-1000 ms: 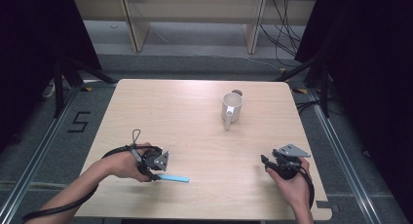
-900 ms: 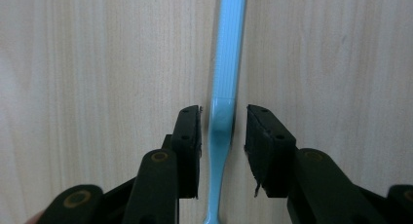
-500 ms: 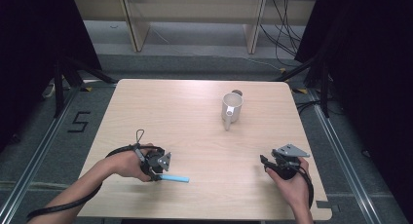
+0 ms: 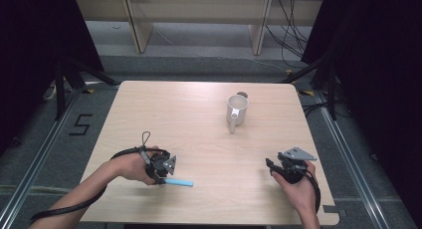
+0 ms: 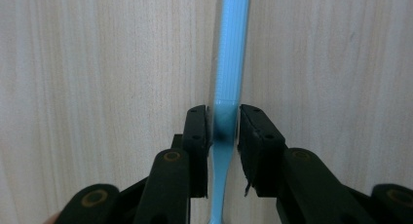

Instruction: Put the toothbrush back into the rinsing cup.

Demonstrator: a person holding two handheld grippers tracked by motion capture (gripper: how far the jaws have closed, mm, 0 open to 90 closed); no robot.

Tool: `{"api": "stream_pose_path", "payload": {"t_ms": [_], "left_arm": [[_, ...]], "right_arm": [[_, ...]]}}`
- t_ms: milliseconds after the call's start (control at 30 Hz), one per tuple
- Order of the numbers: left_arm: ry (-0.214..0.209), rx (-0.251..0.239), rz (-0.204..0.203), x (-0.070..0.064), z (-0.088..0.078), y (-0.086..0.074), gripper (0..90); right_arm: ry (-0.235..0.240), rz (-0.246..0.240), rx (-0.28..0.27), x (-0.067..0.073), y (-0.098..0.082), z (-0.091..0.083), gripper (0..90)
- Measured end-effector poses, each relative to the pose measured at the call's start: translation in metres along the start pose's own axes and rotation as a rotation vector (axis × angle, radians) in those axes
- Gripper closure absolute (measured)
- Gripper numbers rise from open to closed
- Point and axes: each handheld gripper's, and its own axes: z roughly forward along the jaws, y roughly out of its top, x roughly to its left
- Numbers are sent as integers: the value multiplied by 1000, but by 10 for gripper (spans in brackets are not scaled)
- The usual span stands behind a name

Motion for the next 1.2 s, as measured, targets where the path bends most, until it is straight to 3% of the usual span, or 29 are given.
{"api": "stream_pose_path", "payload": {"t_ms": [233, 267, 333, 367, 433, 467, 833, 900, 933, 1167, 1200], "left_arm": [[-15, 30, 14, 0, 4, 3, 727], [-19, 30, 8, -1, 5, 3, 731], [-15, 49, 13, 0, 5, 4, 736], [-14, 53, 15, 0, 5, 4, 737], [-18, 59, 13, 0, 6, 5, 739], [-19, 63, 18, 1, 5, 6, 739], [-34, 81, 12, 2, 6, 8, 769], [-37, 79, 0, 2, 6, 9, 773], [-38, 78, -3, 2, 7, 9, 775], [-44, 84, 17, 0, 6, 10, 784], [-45, 84, 21, -1, 6, 10, 784]], "right_arm": [[-8, -10, -3, 0, 0, 0, 454], [1, 20, 4, 2, 0, 0, 454], [2, 19, 3, 2, 0, 0, 454], [-7, -10, -3, 0, 0, 0, 454], [-7, -10, -3, 0, 0, 0, 454], [0, 15, -6, 1, 0, 0, 454], [-5, -9, 1, -1, 0, 0, 453], [9, 24, 16, 2, 0, 0, 453], [5, -1, -4, 0, 0, 1, 453], [7, -7, 1, 1, 0, 1, 453], [10, 15, 17, 3, 0, 0, 456]]}}
